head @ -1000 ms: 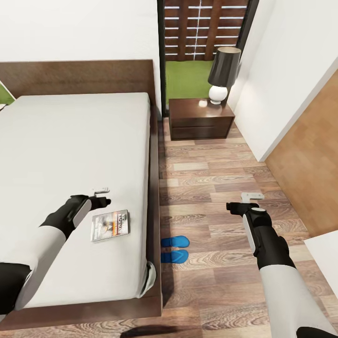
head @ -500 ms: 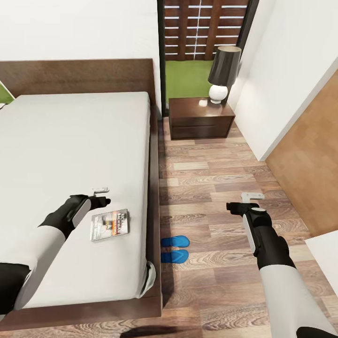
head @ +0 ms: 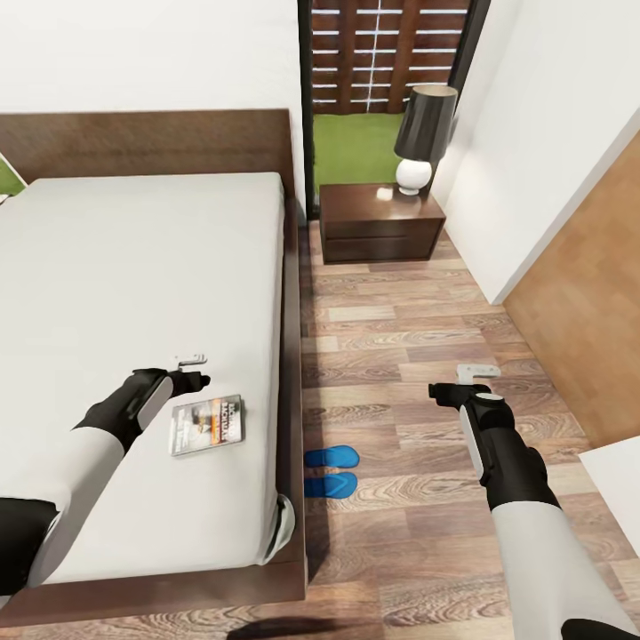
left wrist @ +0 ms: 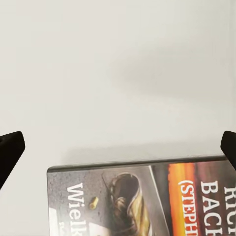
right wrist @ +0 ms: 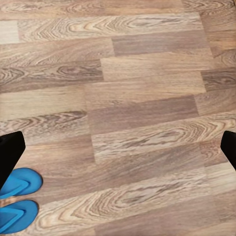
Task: In the bedroom, move the book from the bed onto either nightstand, and place the two sandals side by side next to the bed.
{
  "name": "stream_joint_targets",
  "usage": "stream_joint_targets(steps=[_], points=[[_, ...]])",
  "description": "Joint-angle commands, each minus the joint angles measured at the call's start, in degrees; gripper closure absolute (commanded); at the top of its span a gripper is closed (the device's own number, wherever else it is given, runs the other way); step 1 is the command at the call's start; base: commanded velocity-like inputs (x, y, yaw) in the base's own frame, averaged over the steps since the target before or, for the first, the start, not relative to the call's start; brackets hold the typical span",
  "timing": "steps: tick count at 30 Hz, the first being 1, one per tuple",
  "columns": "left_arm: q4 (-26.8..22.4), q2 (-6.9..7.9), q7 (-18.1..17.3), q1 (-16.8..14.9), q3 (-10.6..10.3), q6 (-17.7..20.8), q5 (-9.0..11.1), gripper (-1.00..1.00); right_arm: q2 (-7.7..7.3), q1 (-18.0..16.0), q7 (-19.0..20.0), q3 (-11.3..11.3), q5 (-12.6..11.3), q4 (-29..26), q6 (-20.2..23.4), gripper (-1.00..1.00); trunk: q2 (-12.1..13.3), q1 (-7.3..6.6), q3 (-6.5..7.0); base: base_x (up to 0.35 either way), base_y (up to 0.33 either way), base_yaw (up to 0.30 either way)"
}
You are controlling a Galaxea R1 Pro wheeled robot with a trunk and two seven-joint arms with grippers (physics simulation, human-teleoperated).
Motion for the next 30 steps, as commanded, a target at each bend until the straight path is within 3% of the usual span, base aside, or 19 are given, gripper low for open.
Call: stream_joint_targets(steps=[1, 5, 30], points=[[-0.1, 0.07, 0.5, 0.0, -0.4, 0.2, 0.6, -1.0, 0.0, 0.0, 0.0, 0.0, 0.2, -0.1, 0.3, -1.0, -0.4, 0.22, -0.22, 0.0, 0.0, 0.0], [-0.1, 0.04, 0.6, 0.0, -0.4, 0.2, 0.6, -1.0, 0.0, 0.0, 0.0, 0.0, 0.2, -0.1, 0.3, -1.0, -2.0, 1.1, -0.94, 0.0, 0.0, 0.0], [-0.1, 0.21, 0.7, 0.0, -0.3, -0.1, 0.6, -1.0, 0.0, 0.0, 0.0, 0.0, 0.3, -0.1, 0.3, -1.0, -2.0, 1.1, -0.94, 0.0, 0.0, 0.0]])
